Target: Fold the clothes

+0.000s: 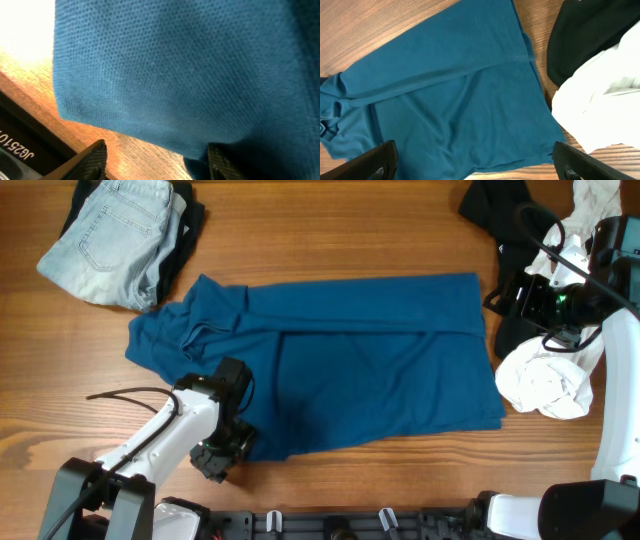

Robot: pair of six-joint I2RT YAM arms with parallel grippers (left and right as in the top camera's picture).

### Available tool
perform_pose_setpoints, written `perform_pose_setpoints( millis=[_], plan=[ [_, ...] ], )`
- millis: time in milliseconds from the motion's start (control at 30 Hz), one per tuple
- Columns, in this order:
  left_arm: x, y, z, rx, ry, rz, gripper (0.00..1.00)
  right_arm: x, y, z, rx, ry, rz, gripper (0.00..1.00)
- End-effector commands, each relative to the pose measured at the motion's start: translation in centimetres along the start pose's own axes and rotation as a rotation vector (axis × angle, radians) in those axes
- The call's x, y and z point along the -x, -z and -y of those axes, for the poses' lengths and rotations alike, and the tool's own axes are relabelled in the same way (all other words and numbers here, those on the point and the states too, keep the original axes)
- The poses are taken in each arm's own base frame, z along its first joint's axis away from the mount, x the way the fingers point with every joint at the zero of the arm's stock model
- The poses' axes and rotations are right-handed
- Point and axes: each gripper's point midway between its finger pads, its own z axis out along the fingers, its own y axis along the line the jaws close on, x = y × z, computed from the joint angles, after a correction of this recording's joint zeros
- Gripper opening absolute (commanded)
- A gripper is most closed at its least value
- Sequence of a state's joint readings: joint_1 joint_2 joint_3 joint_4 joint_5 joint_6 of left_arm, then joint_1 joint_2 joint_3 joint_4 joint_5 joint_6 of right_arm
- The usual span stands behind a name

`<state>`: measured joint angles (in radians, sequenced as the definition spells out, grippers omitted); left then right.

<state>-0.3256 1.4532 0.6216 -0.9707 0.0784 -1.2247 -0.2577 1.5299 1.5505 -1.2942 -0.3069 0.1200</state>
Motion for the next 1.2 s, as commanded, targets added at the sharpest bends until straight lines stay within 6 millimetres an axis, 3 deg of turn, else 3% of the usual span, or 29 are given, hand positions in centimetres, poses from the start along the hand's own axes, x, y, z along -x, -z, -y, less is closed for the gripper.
perform_pose_setpoints(
  millis=[0, 200, 267, 333, 367, 533, 700, 867, 967, 1167],
  plan=[
    [1.7, -2.2, 2.1, -0.067, 0.009, 0.076, 0.65, 0.0, -0.1, -0.2, 0.015, -0.013, -0.001, 1.00],
    [1.8, -3.8, 1.2, -0.066, 0.010, 0.090, 0.58, 0.1, -0.1, -0.2, 0.016, -0.012, 0.003, 1.00],
    [1.8, -4.1, 1.2, -0.075, 0.009, 0.093, 0.45, 0.1, -0.1, -0.2, 0.016, -0.011, 0.004, 1.00],
    [1.8, -4.1, 1.2, -0.075, 0.009, 0.093, 0.15, 0.2, -0.1, -0.2, 0.017, -0.010, 0.007, 1.00],
    [1.8, -4.1, 1.2, -0.074, 0.010, 0.092, 0.04, 0.2, -0.1, -0.2, 0.017, -0.011, 0.008, 1.00],
    [1.7, -4.0, 1.3, -0.077, 0.006, 0.082, 0.04, 0.3, -0.1, -0.2, 0.017, -0.010, 0.010, 1.00],
    [0.7, -2.5, 3.1, -0.158, -0.050, 0.031, 0.04, 0.3, -0.1, -0.2, 0.018, -0.012, 0.010, 1.00],
    [0.9, 1.9, 5.3, -0.244, -0.153, 0.065, 0.04, 0.3, -0.1, -0.5, 0.033, -0.011, 0.010, 1.00],
    [1.5, 5.0, 5.5, -0.249, -0.170, 0.116, 0.04, 0.6, -0.1, -0.5, 0.034, -0.006, 0.024, 1.00],
    [2.0, 9.0, 6.9, -0.324, -0.231, 0.182, 0.04, 0.9, -0.1, -0.6, 0.039, -0.002, 0.035, 1.00]
  ],
)
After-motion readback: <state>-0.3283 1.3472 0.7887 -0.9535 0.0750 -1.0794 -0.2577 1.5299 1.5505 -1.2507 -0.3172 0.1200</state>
